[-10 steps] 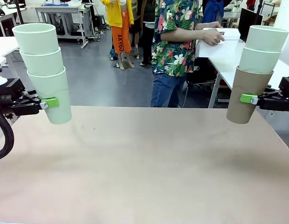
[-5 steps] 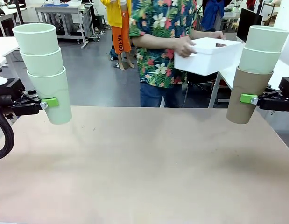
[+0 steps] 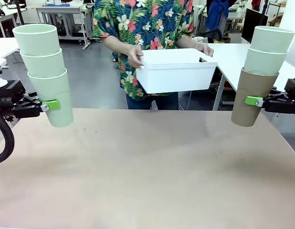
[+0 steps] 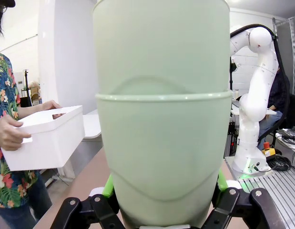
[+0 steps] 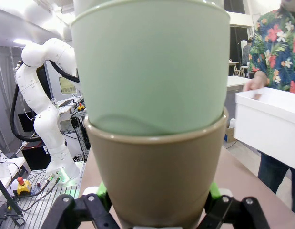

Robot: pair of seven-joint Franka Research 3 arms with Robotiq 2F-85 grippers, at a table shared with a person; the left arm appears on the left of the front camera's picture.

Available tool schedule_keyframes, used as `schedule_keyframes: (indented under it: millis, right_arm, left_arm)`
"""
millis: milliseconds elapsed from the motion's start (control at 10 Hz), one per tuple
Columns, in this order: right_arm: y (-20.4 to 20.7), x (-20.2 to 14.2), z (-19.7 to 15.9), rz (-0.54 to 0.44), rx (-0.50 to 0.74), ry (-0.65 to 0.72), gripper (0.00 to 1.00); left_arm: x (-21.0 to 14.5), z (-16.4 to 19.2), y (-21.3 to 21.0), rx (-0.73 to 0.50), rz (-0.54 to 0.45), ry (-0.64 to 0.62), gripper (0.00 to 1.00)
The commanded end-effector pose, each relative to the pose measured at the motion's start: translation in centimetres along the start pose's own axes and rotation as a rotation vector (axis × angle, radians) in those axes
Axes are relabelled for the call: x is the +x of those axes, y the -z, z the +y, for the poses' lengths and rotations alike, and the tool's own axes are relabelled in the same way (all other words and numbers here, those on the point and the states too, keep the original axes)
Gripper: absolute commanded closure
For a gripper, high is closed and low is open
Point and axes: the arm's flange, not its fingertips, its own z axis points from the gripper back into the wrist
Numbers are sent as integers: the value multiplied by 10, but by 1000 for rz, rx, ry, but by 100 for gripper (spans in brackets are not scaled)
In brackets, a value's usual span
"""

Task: Stack the cups and store them in the basket.
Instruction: Place the stack of Reusable plastic cups into the Pantry Basket.

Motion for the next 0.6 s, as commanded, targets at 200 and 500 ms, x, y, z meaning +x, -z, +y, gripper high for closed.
schedule_keyframes:
  millis: [200,500]
  right_arm:
    - [0,2,1,2,2,-6,14]
    - [0,2,1,2,2,-6,14]
  left_arm:
    - [4,-1,1,-1,-4,12,14]
    - [4,-1,1,-1,-4,12,14]
